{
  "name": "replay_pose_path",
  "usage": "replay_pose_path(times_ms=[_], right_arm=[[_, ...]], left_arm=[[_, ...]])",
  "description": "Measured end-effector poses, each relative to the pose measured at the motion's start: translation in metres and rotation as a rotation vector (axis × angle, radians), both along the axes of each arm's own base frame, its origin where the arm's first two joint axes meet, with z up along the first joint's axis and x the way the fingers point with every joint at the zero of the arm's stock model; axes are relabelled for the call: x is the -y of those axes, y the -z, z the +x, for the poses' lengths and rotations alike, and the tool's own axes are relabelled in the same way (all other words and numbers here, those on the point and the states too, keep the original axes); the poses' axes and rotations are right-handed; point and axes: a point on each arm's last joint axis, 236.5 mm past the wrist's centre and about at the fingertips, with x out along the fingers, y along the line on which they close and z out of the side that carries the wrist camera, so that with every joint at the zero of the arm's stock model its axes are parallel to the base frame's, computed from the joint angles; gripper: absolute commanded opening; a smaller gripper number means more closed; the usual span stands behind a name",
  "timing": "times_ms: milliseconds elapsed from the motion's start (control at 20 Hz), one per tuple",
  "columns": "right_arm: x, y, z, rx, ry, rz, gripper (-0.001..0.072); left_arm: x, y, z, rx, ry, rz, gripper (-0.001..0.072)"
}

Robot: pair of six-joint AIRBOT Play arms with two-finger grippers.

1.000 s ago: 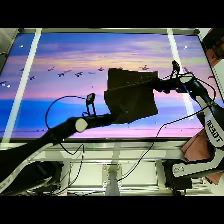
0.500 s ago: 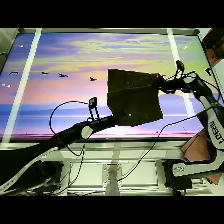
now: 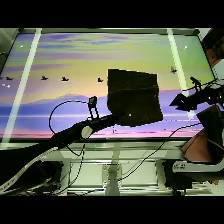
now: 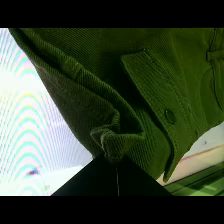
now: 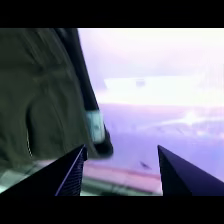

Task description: Fold the clothes and pants, and hang the long-sleeved shirts on hangers.

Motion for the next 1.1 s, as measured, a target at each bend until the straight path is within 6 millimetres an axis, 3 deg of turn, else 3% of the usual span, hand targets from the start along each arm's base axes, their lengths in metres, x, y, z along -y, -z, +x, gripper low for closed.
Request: replay_pose_path(times_ms=[150, 250, 600, 850, 1000, 1100], right_arm=[[-0.016, 0.015, -0.035, -0.095, -0.005, 0.101, 0.0476], [-0.030, 0.027, -0.047, -0.119, 0.013, 0.164, 0.0476], [-0.068, 0.048, -0.042, -0.113, 0.116, 0.344, 0.0468], [-0.076, 0.058, -0.026, -0.061, 0.149, 0.370, 0.0301], [-0.075, 0.061, -0.016, 0.001, 0.136, 0.359, 0.0036], [-0.077, 0.060, -0.014, 0.024, 0.114, 0.367, 0.0037]], left_arm=[[0.000, 0.000, 0.000, 0.002, 0.001, 0.002, 0.0034], [0.000, 0.001, 0.000, 0.001, 0.001, 0.004, 0.0034], [0.000, 0.003, 0.000, 0.000, 0.002, 0.007, 0.0034], [0.000, 0.003, 0.000, 0.000, 0.002, 0.007, 0.0034], [0.000, 0.003, 0.000, -0.001, 0.002, 0.007, 0.0034], [0.000, 0.003, 0.000, 0.000, 0.002, 0.007, 0.0034]])
